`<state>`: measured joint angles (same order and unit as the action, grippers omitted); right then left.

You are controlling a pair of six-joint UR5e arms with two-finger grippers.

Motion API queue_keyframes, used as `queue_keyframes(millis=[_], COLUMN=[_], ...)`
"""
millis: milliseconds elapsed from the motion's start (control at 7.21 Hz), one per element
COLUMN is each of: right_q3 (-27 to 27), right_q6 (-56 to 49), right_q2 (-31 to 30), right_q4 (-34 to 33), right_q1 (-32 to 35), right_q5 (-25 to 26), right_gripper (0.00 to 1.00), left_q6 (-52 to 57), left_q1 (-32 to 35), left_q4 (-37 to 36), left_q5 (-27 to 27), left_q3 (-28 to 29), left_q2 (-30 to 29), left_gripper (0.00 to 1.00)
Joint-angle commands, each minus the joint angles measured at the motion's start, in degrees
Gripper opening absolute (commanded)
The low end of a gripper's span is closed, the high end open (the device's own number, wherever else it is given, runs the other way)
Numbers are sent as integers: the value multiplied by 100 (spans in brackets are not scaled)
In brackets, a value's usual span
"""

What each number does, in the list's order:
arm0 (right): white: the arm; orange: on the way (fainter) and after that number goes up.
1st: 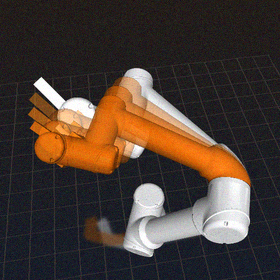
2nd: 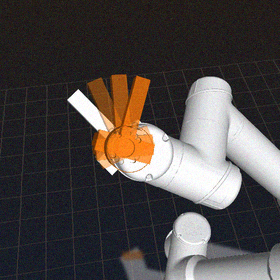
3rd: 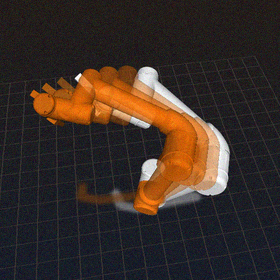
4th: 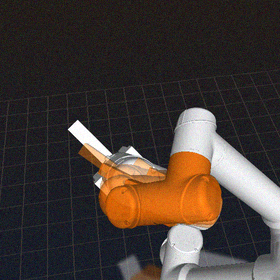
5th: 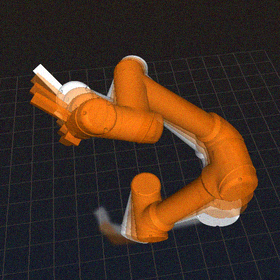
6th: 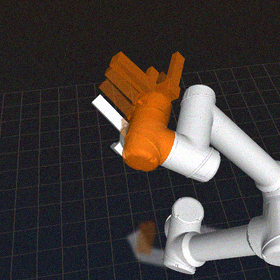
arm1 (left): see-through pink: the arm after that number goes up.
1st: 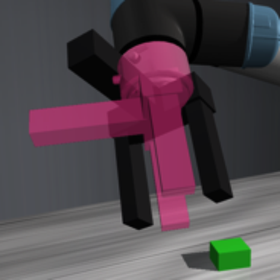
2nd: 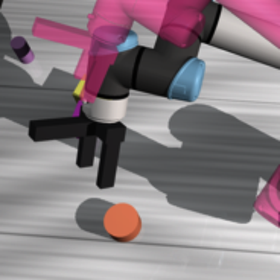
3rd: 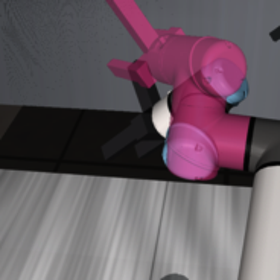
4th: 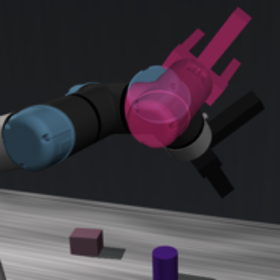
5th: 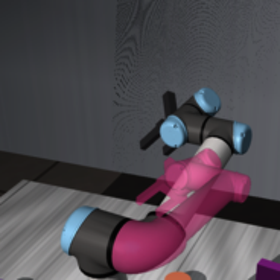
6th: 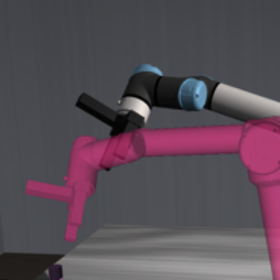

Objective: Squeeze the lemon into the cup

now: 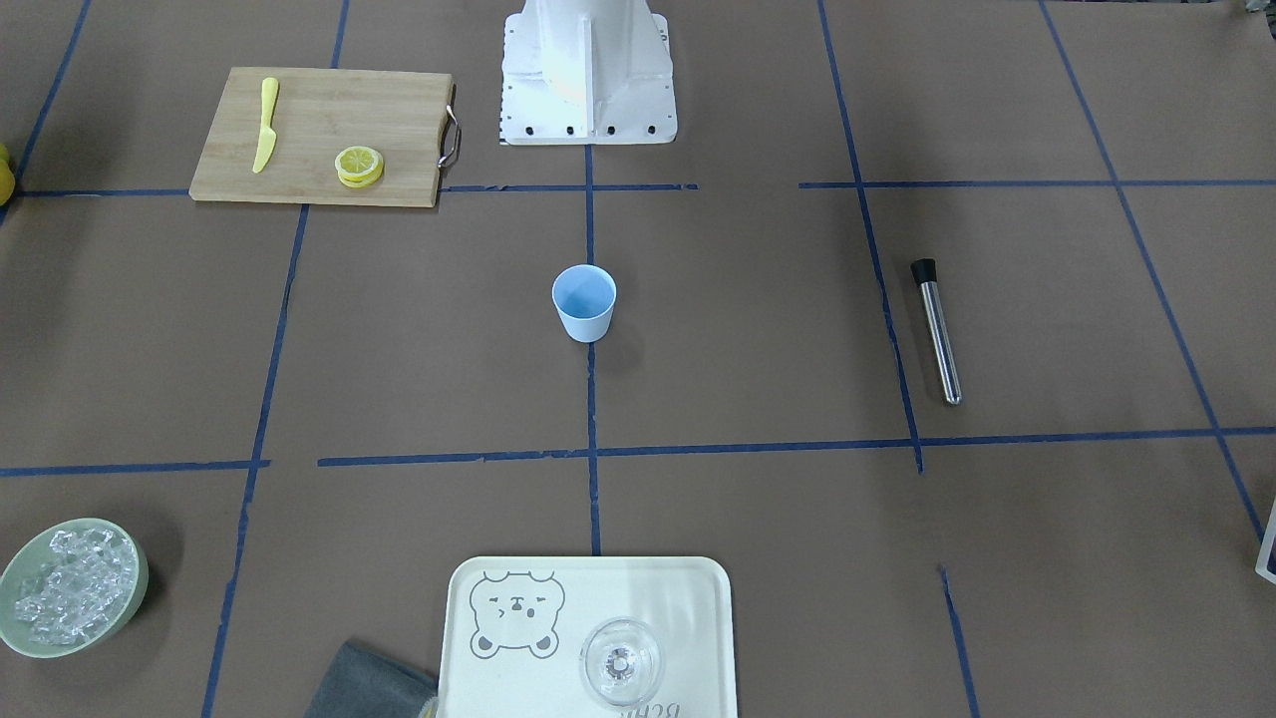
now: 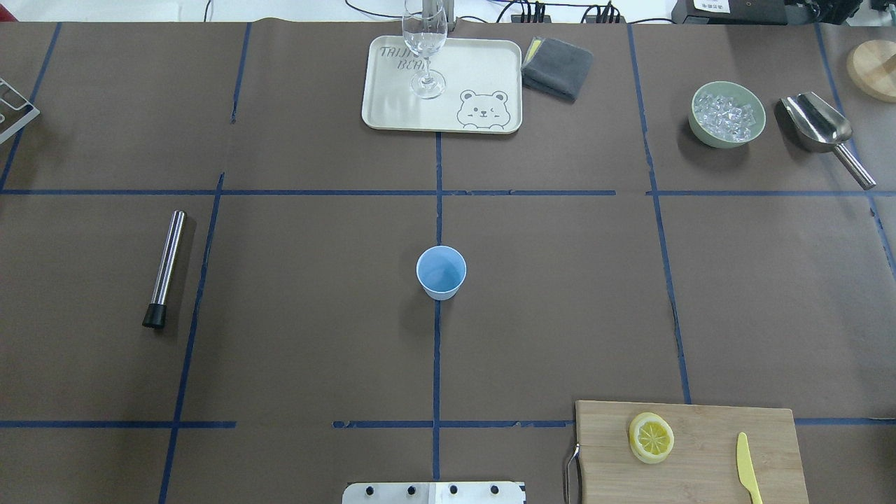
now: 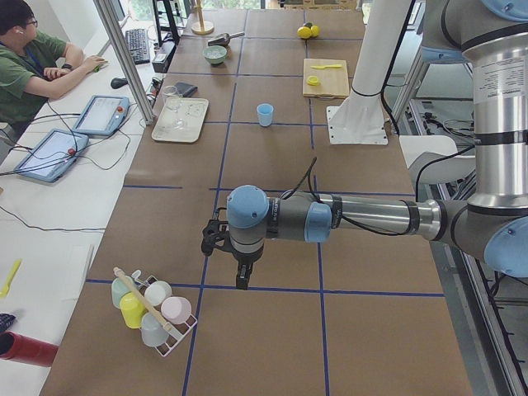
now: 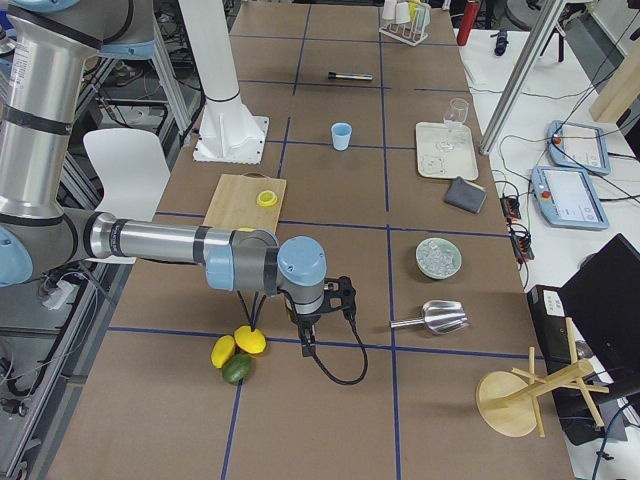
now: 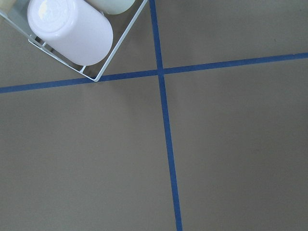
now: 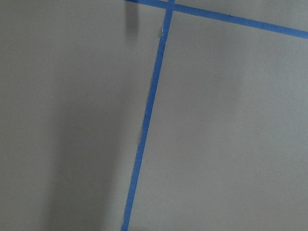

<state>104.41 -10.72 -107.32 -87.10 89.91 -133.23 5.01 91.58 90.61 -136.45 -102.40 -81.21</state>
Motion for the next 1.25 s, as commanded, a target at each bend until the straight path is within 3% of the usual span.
queue_keyframes(millis=[0, 555, 833, 1110], right_q3=[0, 44, 316, 361], right_q6=[0, 26, 88, 158], right_q2=[0, 9, 62, 358], right_q4=[0, 0, 9, -17], right_q1=[0, 0, 0, 0], right_q5=[7, -2, -37, -36], right_gripper=[100, 100, 100, 100], left_q6=[0, 0, 0, 0], left_q1=[0, 0, 0, 0], left_q4=[-26, -35, -44, -35], left_q5=[39, 39, 39, 39], left_q3=[27, 27, 27, -8], left_q2=[-122, -141, -132, -132], left_gripper=[100, 100, 100, 100])
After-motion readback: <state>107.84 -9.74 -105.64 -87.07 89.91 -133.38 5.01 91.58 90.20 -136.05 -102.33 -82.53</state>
